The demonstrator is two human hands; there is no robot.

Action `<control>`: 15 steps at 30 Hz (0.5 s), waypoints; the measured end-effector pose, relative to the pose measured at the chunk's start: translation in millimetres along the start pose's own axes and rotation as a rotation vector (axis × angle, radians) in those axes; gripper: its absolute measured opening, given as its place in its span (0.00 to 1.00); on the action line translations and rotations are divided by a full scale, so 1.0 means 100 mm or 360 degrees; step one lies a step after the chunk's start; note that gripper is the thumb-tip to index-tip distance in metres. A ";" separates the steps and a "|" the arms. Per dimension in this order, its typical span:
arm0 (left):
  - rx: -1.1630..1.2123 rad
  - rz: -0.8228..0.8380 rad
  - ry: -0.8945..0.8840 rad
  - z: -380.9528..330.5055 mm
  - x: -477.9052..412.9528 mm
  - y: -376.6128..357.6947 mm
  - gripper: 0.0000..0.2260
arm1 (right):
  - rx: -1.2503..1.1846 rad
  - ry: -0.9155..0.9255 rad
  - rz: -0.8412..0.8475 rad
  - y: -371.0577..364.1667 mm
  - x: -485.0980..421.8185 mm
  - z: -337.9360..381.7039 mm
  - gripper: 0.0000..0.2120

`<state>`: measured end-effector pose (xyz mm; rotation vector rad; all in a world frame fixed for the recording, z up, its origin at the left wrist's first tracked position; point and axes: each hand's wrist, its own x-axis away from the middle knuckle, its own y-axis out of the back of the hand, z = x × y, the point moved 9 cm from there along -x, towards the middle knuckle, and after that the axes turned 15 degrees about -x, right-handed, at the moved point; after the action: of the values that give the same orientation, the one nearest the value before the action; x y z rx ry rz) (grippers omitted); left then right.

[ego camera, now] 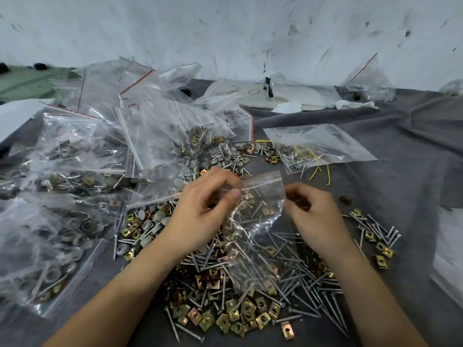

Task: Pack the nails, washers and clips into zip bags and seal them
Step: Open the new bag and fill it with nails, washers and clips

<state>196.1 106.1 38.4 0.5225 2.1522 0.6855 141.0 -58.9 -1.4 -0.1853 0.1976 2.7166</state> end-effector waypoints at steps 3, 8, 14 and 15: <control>-0.0101 -0.0056 0.0071 0.05 -0.01 0.04 0.04 | 0.0079 0.0187 -0.0108 0.00 0.07 0.14 0.09; -0.0245 -0.0107 0.0058 0.05 -0.01 0.08 0.04 | 0.0439 0.0406 0.0048 -0.03 0.28 0.53 0.06; -0.0296 -0.0121 0.0042 0.06 -0.02 0.07 0.05 | 0.1198 0.0100 0.0696 -0.47 0.69 0.08 0.08; -0.0310 -0.0124 0.0038 0.07 -0.02 0.07 0.05 | 0.1188 0.0107 0.0655 -0.45 0.68 0.10 0.09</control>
<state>203.4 112.6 40.4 0.3266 2.0882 0.8506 96.9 9.6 -7.5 -0.0133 1.3614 2.8020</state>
